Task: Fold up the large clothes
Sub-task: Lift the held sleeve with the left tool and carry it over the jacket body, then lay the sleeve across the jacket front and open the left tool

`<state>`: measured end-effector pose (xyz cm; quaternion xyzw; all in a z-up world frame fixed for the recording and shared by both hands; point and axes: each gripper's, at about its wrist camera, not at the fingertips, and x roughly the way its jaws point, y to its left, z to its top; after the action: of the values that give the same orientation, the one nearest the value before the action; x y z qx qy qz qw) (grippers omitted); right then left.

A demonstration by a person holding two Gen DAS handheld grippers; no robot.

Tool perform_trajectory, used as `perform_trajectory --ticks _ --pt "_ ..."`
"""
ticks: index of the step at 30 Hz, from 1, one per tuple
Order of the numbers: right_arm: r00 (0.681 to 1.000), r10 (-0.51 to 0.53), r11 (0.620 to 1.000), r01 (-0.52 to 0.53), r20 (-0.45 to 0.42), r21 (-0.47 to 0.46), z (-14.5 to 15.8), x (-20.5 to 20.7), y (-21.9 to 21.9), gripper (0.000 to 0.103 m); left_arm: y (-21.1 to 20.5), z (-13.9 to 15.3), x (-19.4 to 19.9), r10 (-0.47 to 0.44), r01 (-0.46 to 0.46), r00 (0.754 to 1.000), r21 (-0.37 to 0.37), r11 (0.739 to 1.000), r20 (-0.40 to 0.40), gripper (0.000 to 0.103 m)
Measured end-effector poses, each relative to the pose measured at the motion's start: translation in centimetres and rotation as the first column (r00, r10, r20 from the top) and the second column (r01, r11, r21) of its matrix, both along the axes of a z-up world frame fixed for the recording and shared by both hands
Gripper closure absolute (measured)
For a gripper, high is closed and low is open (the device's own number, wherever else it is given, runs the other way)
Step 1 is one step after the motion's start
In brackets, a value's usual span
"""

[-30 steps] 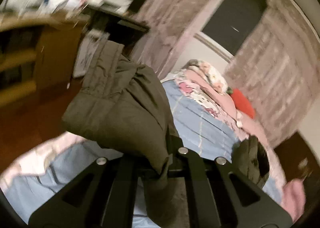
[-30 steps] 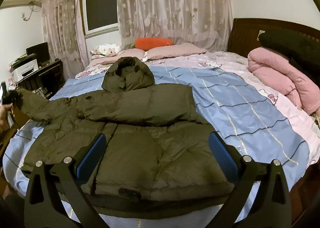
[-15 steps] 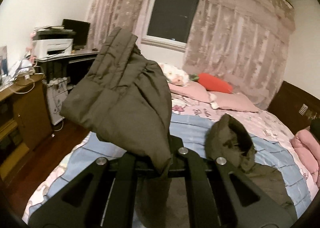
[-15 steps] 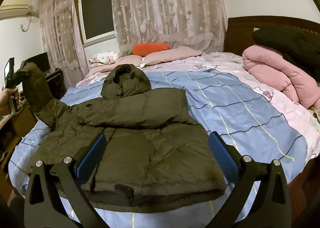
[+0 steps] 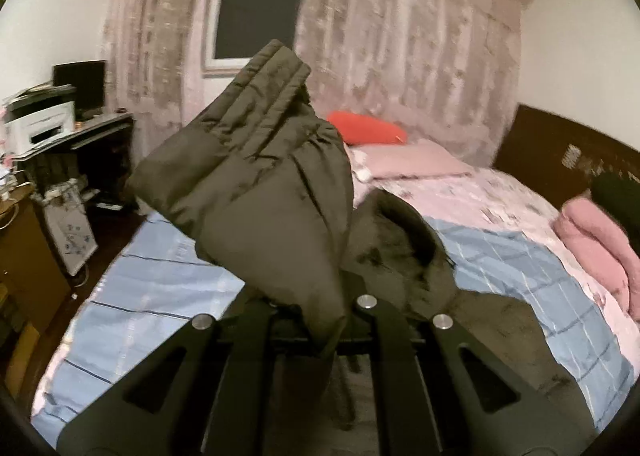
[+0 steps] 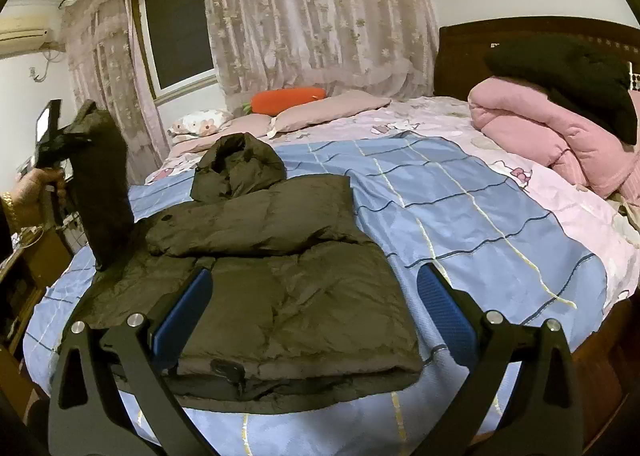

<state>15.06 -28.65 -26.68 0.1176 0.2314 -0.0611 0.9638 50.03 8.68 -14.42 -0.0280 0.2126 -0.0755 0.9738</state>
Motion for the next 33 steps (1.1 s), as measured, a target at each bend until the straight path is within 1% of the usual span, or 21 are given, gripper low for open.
perform_trajectory --ticks 2,4,6,9,11,15,19,21,22,23,24,25,26,28,31,33 --pt "1.0 -0.003 1.0 0.003 -0.003 0.004 -0.1 -0.3 -0.3 0.001 -2.8 -1.4 0.4 -0.033 0.033 0.999 0.016 0.999 -0.029 0.099" --pt "1.0 -0.007 1.0 0.007 -0.005 0.008 -0.1 -0.3 -0.6 0.001 -4.7 -2.9 0.5 -0.052 0.054 0.997 0.03 0.998 -0.051 0.099" --pt "1.0 -0.011 1.0 0.011 -0.01 0.013 -0.2 -0.3 -1.0 0.001 -7.3 -4.8 0.8 -0.073 0.078 0.994 0.055 0.995 -0.082 0.099" --pt "1.0 -0.016 1.0 0.017 -0.019 0.024 -0.5 -0.6 -1.5 0.001 -10.0 -7.6 1.4 -0.086 0.093 0.988 0.051 0.994 -0.132 0.099" --pt "1.0 -0.018 0.999 0.019 -0.024 0.028 -0.6 -0.7 -1.7 0.001 -11.8 -9.6 1.8 -0.087 0.099 0.983 0.067 0.993 -0.164 0.098" --pt "0.999 -0.021 0.999 0.022 -0.035 0.034 -0.9 -0.8 -2.3 0.001 -14.6 -13.0 2.6 -0.089 0.111 0.972 0.091 0.99 -0.218 0.097" --pt "0.999 -0.024 0.999 0.026 -0.042 0.046 -1.1 -0.8 -2.9 0.001 -16.5 -15.7 2.6 -0.09 0.116 0.964 0.089 0.989 -0.252 0.091" --pt "0.999 -0.024 0.998 0.026 -0.048 0.052 -1.2 -0.7 -3.1 0.001 -17.5 -16.8 2.5 -0.092 0.119 0.96 0.088 0.989 -0.266 0.085" --pt "0.998 -0.024 0.998 0.027 -0.05 0.055 -1.2 -0.7 -3.2 0.001 -18.0 -17.1 2.6 -0.095 0.122 0.957 0.086 0.989 -0.273 0.073" --pt "0.998 -0.023 0.998 0.027 -0.053 0.058 -1.2 -0.7 -3.3 0.001 -18.4 -17.5 2.5 -0.11 0.136 0.953 0.071 0.988 -0.282 0.058" --pt "0.998 -0.022 0.998 0.025 -0.053 0.059 -1.3 -0.7 -3.4 0.001 -18.9 -17.7 2.3 -0.135 0.155 0.949 0.049 0.987 -0.285 0.049" --pt "0.998 -0.022 0.998 0.025 -0.053 0.06 -1.2 -0.6 -3.4 0.001 -19.1 -17.7 2.1 -0.151 0.168 0.947 0.038 0.985 -0.283 0.034" --pt "0.998 -0.022 0.998 0.026 -0.053 0.06 -1.3 -0.6 -3.4 0.001 -19.9 -17.7 1.7 -0.174 0.19 0.945 0.031 0.981 -0.278 0.026" --pt "0.998 -0.022 0.998 0.025 -0.054 0.061 -1.3 -0.6 -3.4 0.001 -21.0 -17.6 1.4 -0.194 0.212 0.94 0.034 0.977 -0.282 0.021" --pt "0.998 -0.019 0.998 0.022 -0.055 0.062 -1.2 -0.5 -3.5 0.001 -22.6 -17.3 0.7 -0.228 0.243 0.93 0.018 0.97 -0.29 0.02" --pt "0.999 -0.019 0.998 0.022 -0.05 0.06 -1.1 -0.6 -3.3 0.001 -23.1 -16.6 -0.1 -0.255 0.262 0.923 -0.014 0.965 -0.288 0.02"
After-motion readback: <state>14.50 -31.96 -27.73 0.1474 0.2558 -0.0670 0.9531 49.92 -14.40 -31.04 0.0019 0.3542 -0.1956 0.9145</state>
